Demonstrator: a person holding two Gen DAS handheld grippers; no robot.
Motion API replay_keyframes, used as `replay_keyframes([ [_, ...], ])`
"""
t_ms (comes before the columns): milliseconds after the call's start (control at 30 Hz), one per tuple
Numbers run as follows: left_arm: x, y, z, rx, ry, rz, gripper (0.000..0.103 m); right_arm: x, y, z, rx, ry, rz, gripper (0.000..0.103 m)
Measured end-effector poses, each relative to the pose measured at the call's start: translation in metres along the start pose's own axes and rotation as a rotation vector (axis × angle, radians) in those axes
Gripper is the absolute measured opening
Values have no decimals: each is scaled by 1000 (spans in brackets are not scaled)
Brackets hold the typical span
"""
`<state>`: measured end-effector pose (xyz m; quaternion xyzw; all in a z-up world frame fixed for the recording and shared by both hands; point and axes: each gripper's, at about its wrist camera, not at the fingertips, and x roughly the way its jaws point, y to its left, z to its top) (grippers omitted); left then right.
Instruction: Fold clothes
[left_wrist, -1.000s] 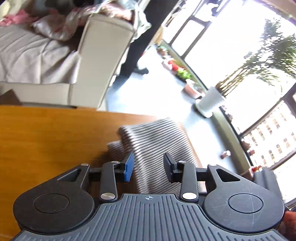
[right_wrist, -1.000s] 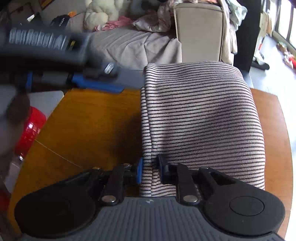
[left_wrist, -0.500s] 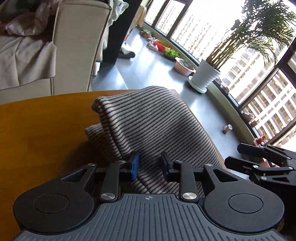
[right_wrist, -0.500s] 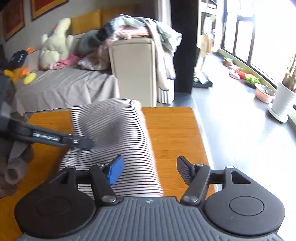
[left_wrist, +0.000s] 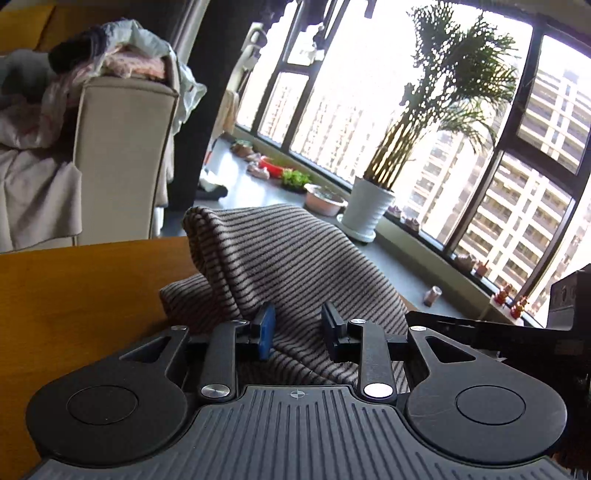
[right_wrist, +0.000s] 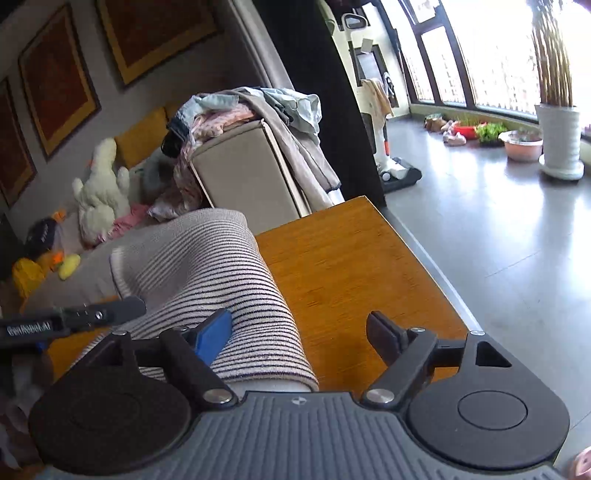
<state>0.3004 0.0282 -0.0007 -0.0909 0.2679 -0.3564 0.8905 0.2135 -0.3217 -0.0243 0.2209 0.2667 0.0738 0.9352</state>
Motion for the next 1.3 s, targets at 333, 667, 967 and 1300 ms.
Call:
replay_keyframes([
  [333, -14, -12, -15, 19, -114, -14, 52, 11, 11, -7, -45, 118, 215, 80],
  [667, -41, -18, -33, -138, -223, 124, 90, -1, 34, -15, -109, 38, 88, 84],
  [967, -81, -21, -52, -265, -313, 277, 95, -11, 35, -22, -68, -12, 2, 86],
  [1300, -89, -23, -59, -304, -280, 333, 97, -42, 38, -40, -53, -73, 5, 87],
])
